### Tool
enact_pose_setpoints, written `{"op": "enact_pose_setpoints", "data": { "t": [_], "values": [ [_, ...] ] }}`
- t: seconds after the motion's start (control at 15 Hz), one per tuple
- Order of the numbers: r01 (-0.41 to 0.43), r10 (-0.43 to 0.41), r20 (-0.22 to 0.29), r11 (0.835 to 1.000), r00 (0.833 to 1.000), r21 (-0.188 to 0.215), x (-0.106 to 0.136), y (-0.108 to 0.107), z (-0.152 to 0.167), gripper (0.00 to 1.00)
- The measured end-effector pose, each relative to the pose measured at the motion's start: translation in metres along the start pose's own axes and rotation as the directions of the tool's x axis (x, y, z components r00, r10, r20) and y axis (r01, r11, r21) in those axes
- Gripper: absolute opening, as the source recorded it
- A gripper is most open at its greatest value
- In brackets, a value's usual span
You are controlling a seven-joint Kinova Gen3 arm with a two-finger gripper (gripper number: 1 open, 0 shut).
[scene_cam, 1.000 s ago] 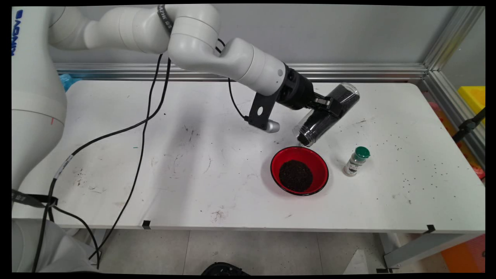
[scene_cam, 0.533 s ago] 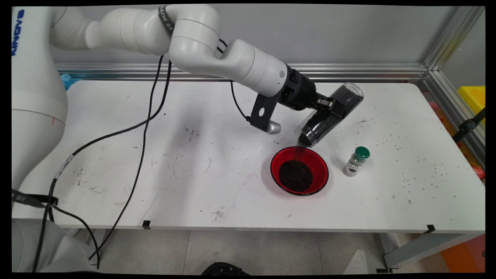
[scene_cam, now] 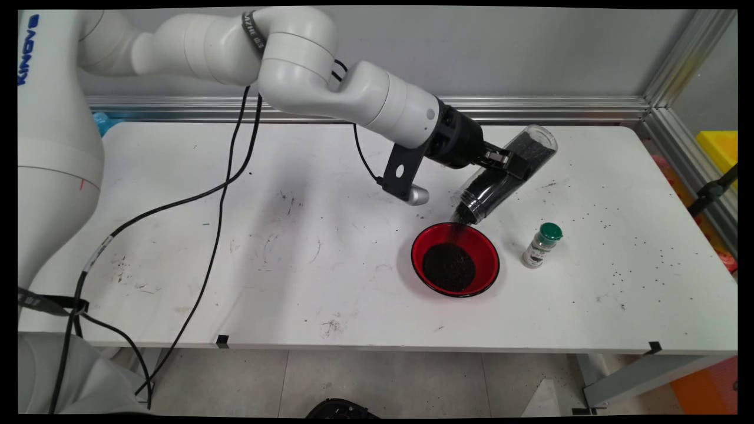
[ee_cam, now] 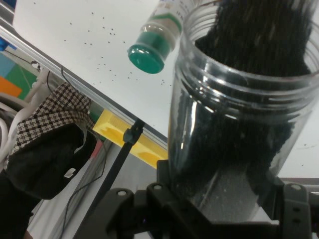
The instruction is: Pour the black seasoning powder in the red bowl
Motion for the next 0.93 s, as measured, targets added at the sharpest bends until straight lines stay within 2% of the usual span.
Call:
{"op": "enact_pose_setpoints", "data": {
  "t": [0.93],
  "values": [
    [-0.011,0.011,0.008,1.0,1.0,0.009,0.0007,-0.0024,0.0007,0.0]
  ]
}}
